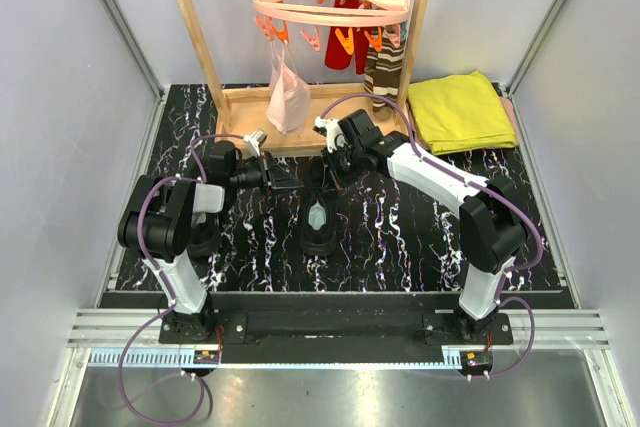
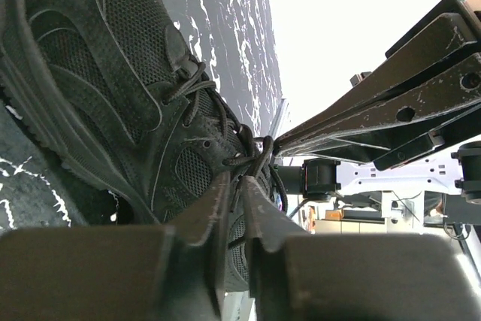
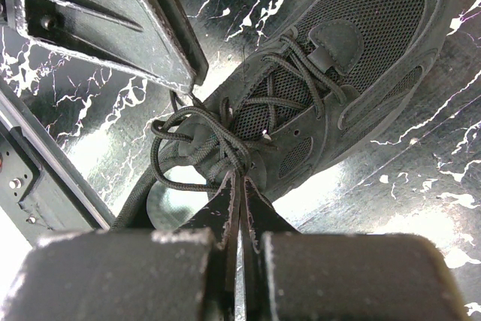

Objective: Tie the shoes

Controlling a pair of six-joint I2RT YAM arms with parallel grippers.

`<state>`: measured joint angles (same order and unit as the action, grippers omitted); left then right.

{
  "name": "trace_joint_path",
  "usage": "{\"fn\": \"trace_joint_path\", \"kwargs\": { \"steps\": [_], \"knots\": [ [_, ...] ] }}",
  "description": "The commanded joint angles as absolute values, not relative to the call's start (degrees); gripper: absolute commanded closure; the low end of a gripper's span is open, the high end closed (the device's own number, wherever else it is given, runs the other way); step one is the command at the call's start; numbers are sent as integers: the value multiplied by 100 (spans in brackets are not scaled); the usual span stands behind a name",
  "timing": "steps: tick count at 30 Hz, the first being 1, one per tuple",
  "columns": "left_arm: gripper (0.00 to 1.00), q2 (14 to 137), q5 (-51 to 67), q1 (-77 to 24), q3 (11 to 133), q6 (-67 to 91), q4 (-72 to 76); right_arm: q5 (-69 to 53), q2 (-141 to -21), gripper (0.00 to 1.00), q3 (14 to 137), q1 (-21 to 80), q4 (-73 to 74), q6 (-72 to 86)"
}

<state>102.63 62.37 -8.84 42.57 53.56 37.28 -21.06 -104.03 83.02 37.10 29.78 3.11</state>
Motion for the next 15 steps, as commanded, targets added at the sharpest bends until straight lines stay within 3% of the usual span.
{"fn": "trace_joint_path", "kwargs": {
  "steps": [1,5,15],
  "knots": [
    [81,10230,6381,-809,4201,5221,3859,-2153,-10415,100,8525,3683,2848,281],
    [75,10239,6390,-800,4131,5177,3771,-2162,-10424,100,8525,3683,2848,290],
    [72,10266,6425,-809,4104,5256,3866,-2153,-10433,100,8552,3691,2848,272]
  ]
}}
